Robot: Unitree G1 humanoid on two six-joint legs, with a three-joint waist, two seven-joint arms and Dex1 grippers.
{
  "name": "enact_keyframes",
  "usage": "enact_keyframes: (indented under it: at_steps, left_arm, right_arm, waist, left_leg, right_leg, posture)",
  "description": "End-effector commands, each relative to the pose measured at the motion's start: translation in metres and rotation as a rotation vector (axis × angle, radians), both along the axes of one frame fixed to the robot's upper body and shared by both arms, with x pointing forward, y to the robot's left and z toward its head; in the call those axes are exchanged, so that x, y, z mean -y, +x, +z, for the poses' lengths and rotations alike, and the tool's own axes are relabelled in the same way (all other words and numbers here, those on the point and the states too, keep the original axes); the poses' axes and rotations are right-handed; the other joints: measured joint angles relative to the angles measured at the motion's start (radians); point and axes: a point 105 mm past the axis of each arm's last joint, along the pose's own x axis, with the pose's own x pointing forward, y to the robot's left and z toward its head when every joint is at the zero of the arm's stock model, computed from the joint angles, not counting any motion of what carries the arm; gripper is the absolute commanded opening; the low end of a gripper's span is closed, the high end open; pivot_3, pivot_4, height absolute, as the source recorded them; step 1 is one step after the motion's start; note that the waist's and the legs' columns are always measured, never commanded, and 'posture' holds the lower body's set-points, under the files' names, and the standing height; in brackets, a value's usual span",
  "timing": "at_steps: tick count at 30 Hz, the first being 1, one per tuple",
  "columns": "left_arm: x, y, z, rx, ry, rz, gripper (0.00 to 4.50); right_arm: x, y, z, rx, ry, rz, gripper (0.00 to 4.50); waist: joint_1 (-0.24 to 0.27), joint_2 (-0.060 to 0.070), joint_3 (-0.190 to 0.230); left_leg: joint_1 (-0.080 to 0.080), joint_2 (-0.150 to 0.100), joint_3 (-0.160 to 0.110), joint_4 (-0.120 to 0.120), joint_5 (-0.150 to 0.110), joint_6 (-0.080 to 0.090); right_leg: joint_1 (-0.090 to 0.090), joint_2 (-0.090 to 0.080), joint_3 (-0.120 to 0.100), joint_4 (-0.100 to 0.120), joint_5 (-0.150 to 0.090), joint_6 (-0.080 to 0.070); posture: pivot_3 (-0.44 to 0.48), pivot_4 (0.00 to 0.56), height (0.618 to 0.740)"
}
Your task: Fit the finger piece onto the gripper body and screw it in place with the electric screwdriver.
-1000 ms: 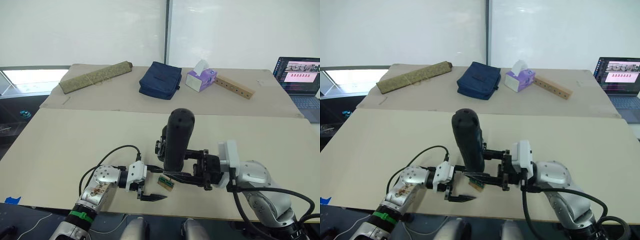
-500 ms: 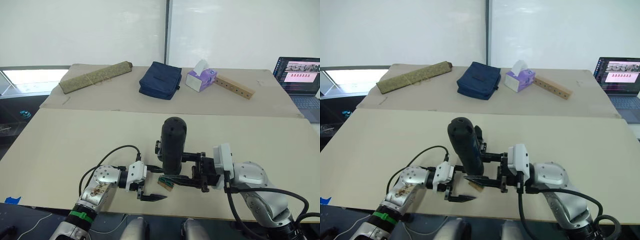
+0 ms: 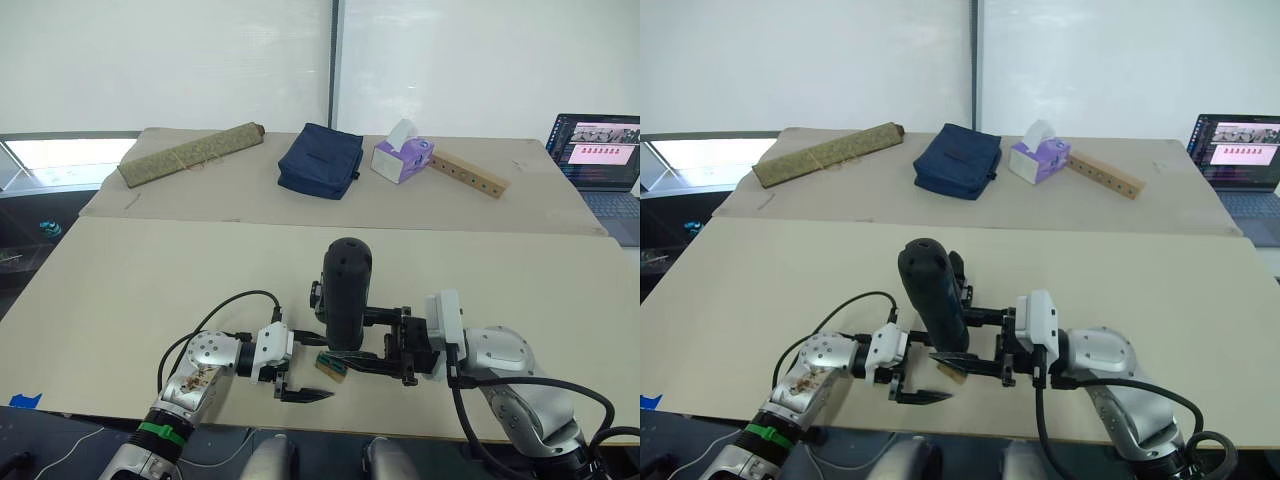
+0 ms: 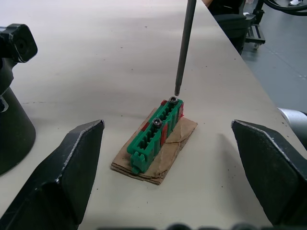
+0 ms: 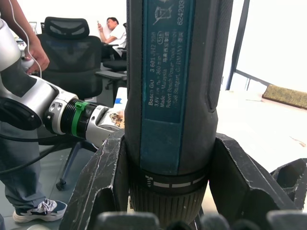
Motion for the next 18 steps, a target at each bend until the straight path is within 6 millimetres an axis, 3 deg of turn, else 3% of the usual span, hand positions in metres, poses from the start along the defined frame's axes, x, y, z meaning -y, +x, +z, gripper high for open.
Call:
enact_keyframes:
  at_steps: [1,18]
  left_arm:
    - [-0.0004,-0.0156,-0.0309,-0.117,0.067,-0.014,4.5]
    - [0.0009,-0.0162,-0.0311,-0.115,0.064,-0.012,4.5]
  right_arm:
    - [-0.0013,-0.0051,0.012,0.072,0.036,0.018,1.9]
    - [-0.0011,-0.0043,0.0109,0.072,0.032,0.016,1.9]
  waist:
    - [0.0,0.0,0.0]
    - [0.0,0.0,0.0]
  left_leg:
    - [0.0,0.0,0.0,0.0,0.0,0.0]
    - [0.0,0.0,0.0,0.0,0.0,0.0]
  right_leg:
    - [0.0,0.0,0.0,0.0,0.0,0.0]
    - [0.0,0.0,0.0,0.0,0.0,0.0]
  posture:
    - [0.0,0.15,0.74]
    - [0.0,0.15,0.74]
